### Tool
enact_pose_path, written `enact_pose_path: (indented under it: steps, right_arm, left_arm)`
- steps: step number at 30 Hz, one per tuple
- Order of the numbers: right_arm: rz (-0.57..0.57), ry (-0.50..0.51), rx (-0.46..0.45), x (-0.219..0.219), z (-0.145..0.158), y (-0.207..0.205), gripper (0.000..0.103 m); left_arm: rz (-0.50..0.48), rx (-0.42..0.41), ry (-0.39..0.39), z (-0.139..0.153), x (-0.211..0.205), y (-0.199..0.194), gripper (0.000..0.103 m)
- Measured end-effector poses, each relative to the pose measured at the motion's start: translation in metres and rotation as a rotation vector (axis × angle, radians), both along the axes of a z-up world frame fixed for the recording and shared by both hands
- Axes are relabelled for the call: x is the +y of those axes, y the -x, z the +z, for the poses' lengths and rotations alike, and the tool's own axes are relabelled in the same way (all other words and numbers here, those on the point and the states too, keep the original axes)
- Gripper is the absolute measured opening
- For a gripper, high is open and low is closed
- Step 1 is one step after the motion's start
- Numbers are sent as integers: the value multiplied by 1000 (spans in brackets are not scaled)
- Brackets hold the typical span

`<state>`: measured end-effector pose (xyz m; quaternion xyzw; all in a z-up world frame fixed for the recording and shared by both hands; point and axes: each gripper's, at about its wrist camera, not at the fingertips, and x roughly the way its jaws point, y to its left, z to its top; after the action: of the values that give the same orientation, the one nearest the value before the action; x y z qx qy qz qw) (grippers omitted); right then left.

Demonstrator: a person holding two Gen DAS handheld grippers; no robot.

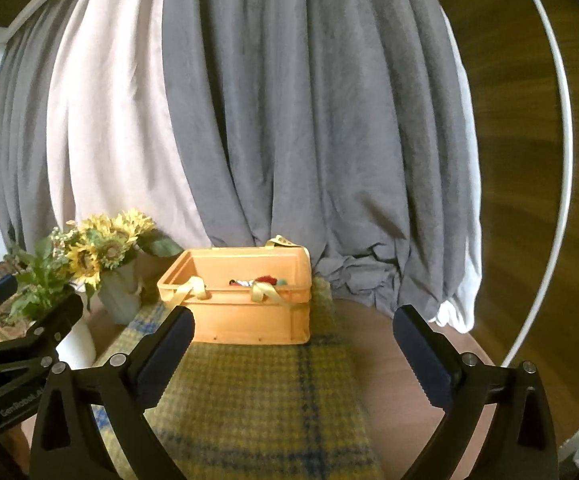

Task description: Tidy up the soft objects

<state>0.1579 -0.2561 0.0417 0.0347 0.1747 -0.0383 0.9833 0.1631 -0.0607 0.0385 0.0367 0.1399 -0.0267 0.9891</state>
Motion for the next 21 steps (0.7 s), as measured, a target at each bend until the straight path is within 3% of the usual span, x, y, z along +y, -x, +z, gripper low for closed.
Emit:
enact_pose_path:
  steps: [21]
  right_arm:
    - [13,7,-24,-9,-2,109,102]
  left_arm:
    - [11,-8,-9,-8,-9,105,103]
